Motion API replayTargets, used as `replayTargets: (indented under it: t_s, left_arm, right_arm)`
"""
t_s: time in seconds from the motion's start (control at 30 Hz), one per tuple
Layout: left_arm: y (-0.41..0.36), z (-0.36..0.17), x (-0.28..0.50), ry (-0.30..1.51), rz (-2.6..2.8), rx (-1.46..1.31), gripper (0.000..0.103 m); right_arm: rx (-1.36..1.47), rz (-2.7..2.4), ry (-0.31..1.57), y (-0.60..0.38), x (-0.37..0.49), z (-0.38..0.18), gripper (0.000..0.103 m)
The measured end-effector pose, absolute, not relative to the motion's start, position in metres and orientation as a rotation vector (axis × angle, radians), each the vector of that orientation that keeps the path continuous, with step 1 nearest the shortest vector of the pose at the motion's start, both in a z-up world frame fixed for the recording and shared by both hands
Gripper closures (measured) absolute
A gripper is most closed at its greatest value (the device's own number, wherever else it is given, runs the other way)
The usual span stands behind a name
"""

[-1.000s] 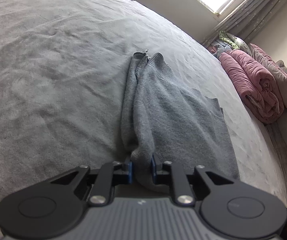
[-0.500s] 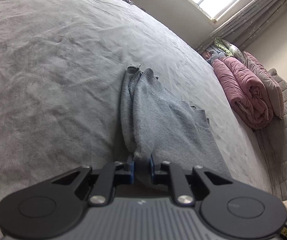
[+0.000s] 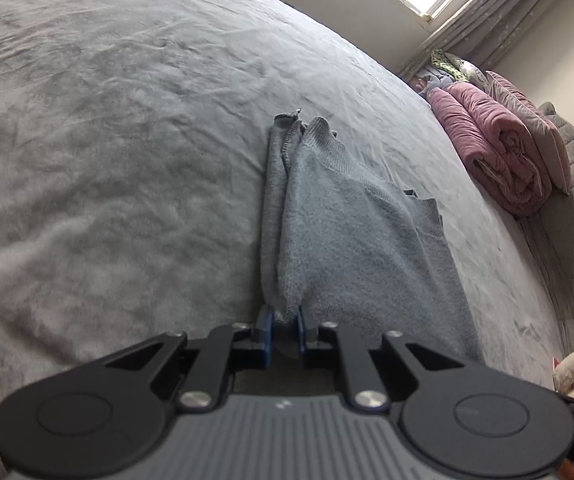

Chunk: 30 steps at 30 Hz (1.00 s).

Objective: Fold clothes

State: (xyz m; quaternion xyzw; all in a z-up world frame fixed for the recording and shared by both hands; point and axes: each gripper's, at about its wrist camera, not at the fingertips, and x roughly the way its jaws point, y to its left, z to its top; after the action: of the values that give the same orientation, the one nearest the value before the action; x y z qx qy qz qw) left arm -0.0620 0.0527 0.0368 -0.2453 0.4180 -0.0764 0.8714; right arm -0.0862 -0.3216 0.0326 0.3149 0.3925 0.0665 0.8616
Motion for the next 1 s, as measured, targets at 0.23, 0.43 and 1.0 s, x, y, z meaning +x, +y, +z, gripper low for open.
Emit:
replayTargets:
  t_s: [0.23,0.43,1.0]
  left_arm:
    - [0.053,0.045,-0.102,0.867,-0.2,-0.503,0.092]
    - [0.05,0.044,-0.122,0.882,-0.221,-0.437,0.092]
    - [0.055,0.058,-0.109,0.796,-0.228,-0.266,0.083]
  right_arm:
    - [0.671,0.137,0.786,-0.328,-0.126,0.043,0.09]
    - [0.636,0.155,0.792,-0.329,-0.148,0.045,0.09]
    - [0.415,0.154,0.742,-0.323,-0.126,0.056,0.081]
